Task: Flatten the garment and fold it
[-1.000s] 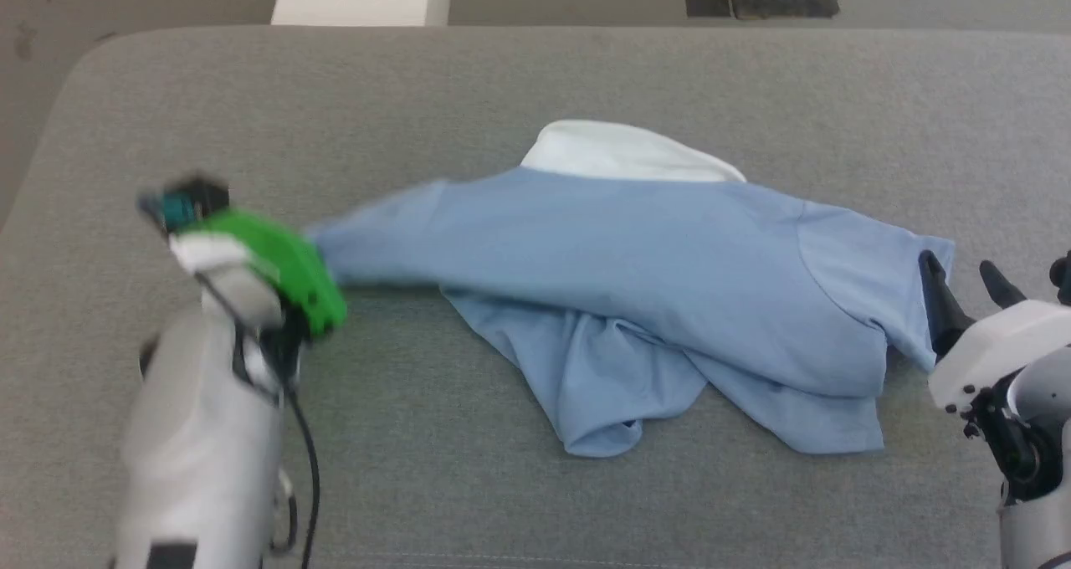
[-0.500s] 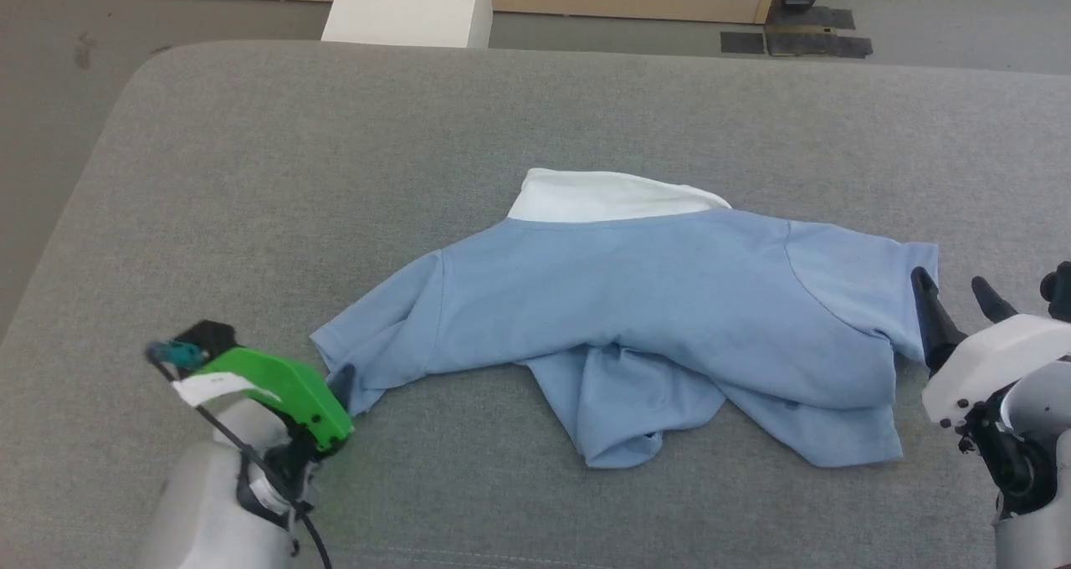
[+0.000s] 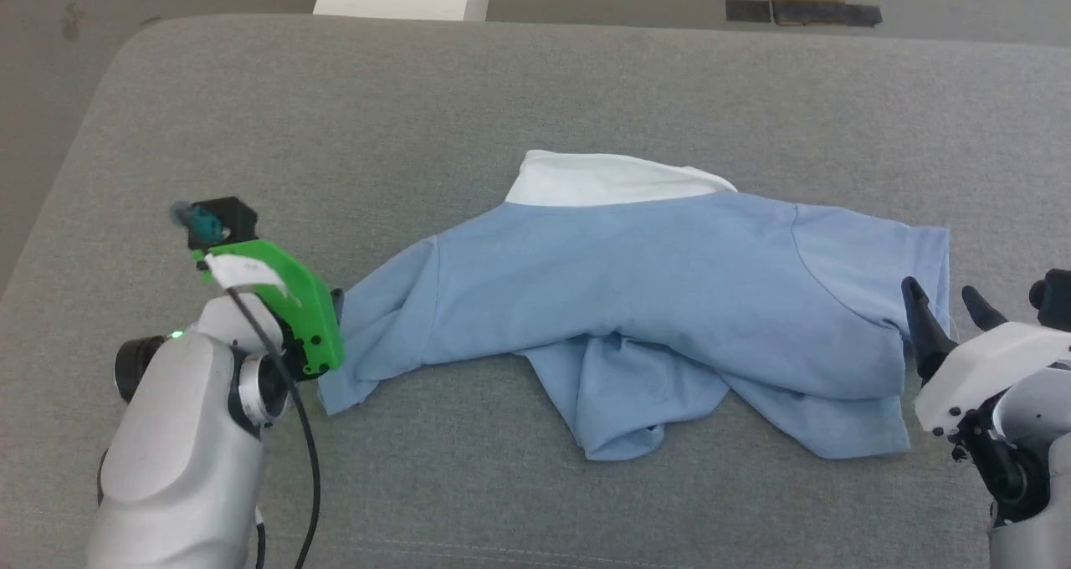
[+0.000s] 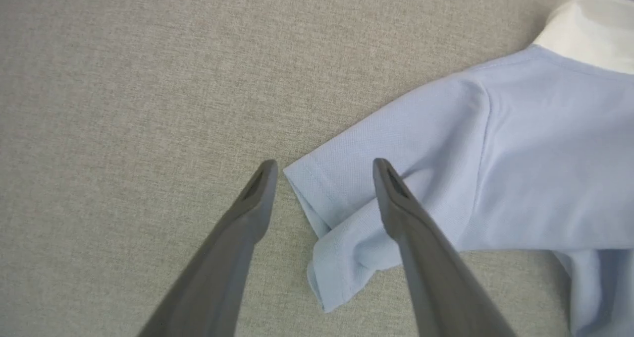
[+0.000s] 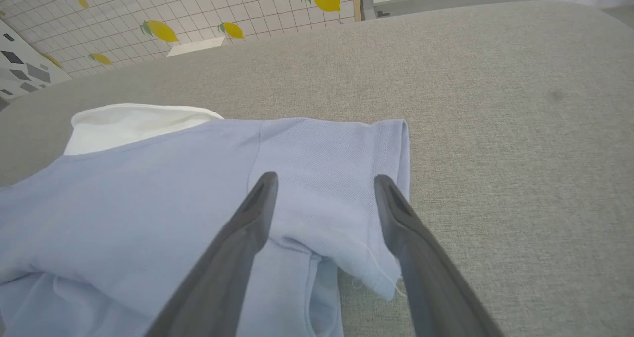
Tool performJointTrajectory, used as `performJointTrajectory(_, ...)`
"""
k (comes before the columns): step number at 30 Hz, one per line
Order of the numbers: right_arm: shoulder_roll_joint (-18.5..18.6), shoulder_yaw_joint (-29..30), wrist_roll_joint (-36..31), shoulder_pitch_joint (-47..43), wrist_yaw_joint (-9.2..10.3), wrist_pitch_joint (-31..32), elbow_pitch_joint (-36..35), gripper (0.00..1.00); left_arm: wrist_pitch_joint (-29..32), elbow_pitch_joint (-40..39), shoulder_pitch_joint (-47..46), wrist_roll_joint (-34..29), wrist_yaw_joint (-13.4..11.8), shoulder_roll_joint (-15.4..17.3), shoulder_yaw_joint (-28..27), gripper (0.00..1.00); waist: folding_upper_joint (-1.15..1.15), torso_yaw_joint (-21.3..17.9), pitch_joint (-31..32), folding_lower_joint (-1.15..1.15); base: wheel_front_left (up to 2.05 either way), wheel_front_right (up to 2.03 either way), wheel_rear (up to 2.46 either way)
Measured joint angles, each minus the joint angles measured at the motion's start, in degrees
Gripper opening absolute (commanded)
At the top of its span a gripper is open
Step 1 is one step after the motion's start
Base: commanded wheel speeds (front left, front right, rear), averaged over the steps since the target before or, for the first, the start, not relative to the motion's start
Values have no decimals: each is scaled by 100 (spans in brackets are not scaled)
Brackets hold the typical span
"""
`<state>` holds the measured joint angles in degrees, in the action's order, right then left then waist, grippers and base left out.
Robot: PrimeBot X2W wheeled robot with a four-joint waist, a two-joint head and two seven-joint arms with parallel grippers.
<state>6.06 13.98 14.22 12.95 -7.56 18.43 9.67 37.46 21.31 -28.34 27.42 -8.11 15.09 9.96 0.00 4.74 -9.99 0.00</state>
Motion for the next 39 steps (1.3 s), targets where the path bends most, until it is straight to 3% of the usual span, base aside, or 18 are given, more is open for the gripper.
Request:
performJointTrajectory(8, 29, -32, 0, 77, 0, 23, -59, 100, 626, 893, -396, -113, -9, 5, 296, 100, 0, -136, -277, 0, 0, 0, 0)
performJointTrajectory(14, 30, 0, 0, 114, 0, 21, -81, 100, 769, 1147, -476, -121, 33, 21, 404, 100, 0, -229, -450, 0, 0, 0, 0)
performJointTrajectory(15, 29, 3, 0, 114, 0, 21, -81, 100, 768, 1159, -485, -112, 49, 16, 401, 45, 0, -238, -474, 0, 0, 0, 0)
performJointTrajectory(17, 25, 8, 1, 114, 0, 21, -80, 100, 724, 1167, -493, -77, 57, 15, 378, 0, 0, -246, -509, 0, 0, 0, 0)
performJointTrajectory(25, 13, 7, 1, 158, 0, -27, -32, 100, 155, 1051, -473, 278, 85, -75, 7, 0, 0, -238, -519, 0, 0, 0, 0)
performJointTrajectory(31, 92, 102, 4, 229, 0, 58, 66, 100, -457, 444, -166, 601, 43, -140, -425, 0, 0, -244, -455, 0, 0, 0, 0)
performJointTrajectory(34, 334, 175, -69, 369, 0, 419, 134, 100, -619, -35, 43, 657, 22, -136, -531, 0, 0, -245, -496, 0, 0, 0, 0)
performJointTrajectory(39, 1040, -43, -265, 1106, 0, 1326, 372, 100, -780, -932, 329, 698, -103, -143, -657, 0, 0, -230, -684, 1, 0, 0, 0)
